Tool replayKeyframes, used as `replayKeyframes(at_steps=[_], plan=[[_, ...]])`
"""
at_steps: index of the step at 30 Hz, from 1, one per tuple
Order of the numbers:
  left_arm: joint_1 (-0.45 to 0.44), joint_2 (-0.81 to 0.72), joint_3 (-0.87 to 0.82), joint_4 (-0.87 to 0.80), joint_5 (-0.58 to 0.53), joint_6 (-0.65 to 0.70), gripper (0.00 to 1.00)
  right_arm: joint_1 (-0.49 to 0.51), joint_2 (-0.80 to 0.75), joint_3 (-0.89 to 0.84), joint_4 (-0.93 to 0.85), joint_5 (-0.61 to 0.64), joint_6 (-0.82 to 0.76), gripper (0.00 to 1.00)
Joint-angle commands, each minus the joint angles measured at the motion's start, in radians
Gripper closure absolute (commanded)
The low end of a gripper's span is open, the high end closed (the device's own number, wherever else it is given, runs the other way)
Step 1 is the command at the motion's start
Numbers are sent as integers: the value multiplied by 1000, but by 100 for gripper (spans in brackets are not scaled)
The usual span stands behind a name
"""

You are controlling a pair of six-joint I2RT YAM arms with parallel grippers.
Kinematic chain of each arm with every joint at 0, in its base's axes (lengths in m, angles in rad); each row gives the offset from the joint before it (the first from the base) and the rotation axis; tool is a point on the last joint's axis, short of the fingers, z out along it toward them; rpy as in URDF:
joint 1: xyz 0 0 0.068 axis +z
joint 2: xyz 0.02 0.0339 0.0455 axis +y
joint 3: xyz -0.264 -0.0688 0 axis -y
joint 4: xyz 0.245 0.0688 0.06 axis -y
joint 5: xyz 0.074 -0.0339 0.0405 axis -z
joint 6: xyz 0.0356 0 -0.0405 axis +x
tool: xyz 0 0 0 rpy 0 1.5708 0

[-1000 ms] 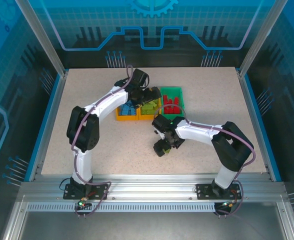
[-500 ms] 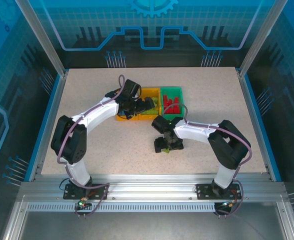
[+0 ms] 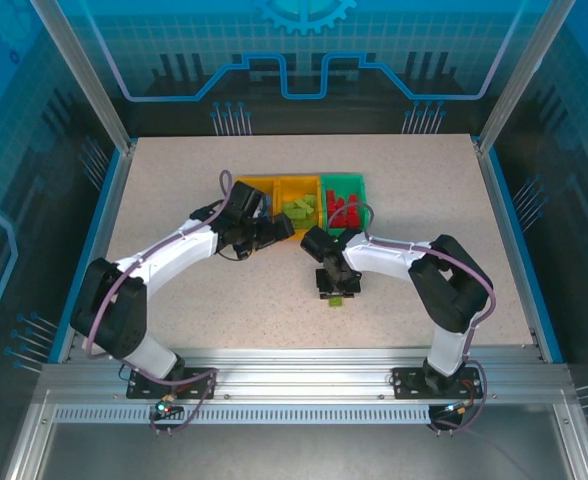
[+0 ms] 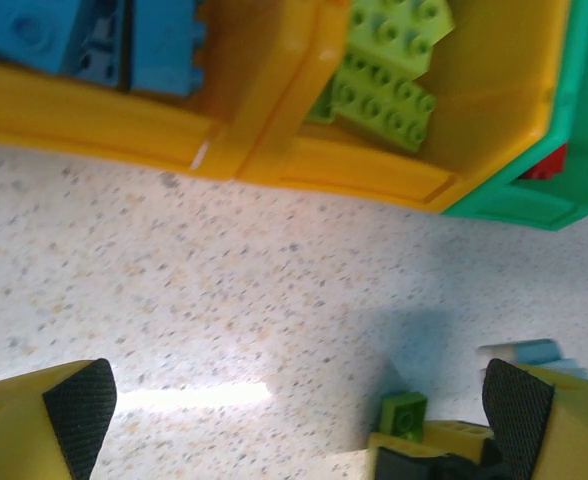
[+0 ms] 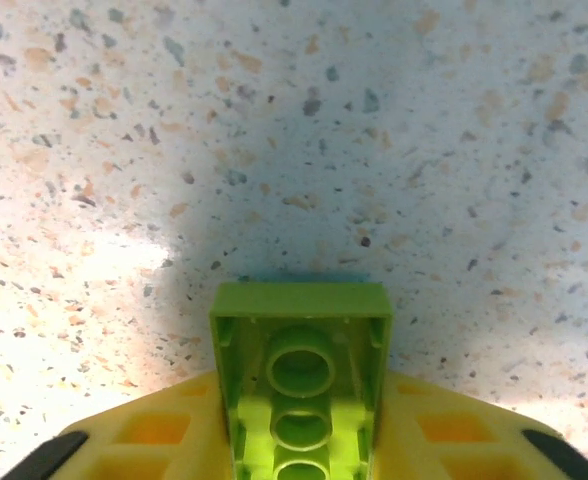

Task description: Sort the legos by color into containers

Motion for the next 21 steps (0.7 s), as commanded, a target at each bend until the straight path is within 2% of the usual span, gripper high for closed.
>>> replayKeyframes(at_steps=[1, 5, 10, 21], plan=[[6, -42, -70, 6, -38, -17, 1, 0, 47, -16, 100, -7, -16, 71], [6, -84, -153, 15, -57, -32, 1, -5, 9, 59, 80, 12, -75, 73], [6, -136, -259, 11, -97, -54, 1, -56, 30, 264, 29, -1, -190, 73], [3, -311, -469, -10, -139, -98, 1, -208, 275, 710, 26, -101, -276, 73]])
